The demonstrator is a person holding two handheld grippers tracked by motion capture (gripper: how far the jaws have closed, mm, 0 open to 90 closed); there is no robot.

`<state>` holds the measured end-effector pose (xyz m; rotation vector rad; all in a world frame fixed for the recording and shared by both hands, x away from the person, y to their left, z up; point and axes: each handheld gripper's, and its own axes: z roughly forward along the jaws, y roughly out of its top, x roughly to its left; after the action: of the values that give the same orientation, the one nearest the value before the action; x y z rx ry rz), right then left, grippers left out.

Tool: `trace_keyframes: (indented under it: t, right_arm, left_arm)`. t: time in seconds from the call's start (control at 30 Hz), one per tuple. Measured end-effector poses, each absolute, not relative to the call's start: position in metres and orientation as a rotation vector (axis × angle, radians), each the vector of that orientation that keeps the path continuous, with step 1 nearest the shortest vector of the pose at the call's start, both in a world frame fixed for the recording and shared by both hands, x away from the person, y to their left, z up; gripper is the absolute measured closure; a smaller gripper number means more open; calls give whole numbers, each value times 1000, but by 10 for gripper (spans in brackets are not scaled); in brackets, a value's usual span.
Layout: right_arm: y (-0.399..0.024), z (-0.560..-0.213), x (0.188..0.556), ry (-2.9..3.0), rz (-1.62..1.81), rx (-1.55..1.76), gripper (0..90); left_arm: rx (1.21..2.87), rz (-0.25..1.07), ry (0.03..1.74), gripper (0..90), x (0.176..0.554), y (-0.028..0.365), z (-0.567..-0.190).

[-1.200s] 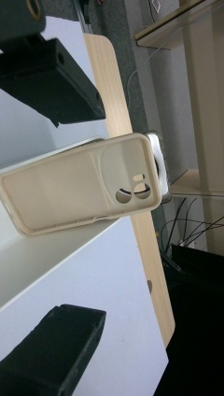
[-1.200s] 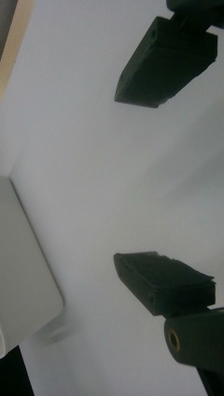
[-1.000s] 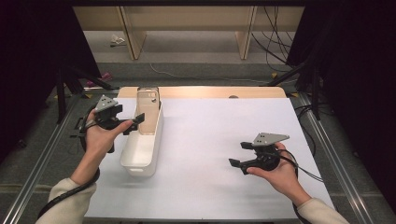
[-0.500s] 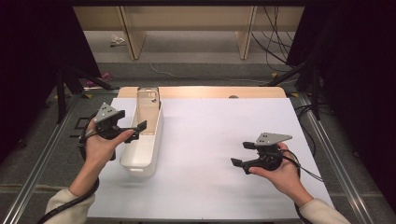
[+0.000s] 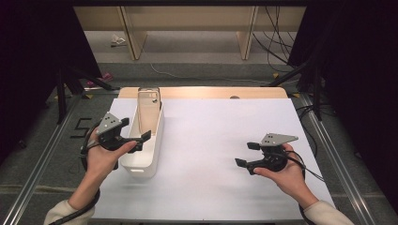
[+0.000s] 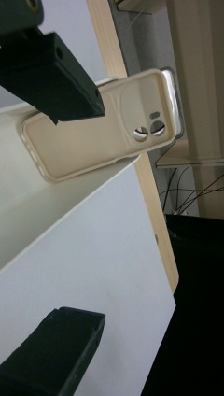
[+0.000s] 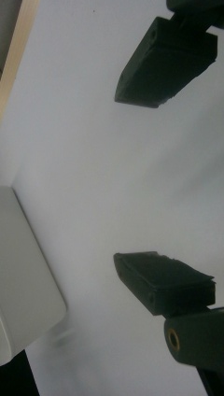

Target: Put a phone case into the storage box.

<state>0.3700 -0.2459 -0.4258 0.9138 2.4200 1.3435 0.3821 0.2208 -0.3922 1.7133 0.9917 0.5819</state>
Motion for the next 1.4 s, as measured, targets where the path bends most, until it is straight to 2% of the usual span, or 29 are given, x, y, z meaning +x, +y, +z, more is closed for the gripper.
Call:
trace_keyframes:
  t: [1.4]
  right_arm:
    - [-273, -423, 362, 2372, 1337, 962, 194]
  left_arm:
    - [1767, 568, 904, 6, 348, 204, -414]
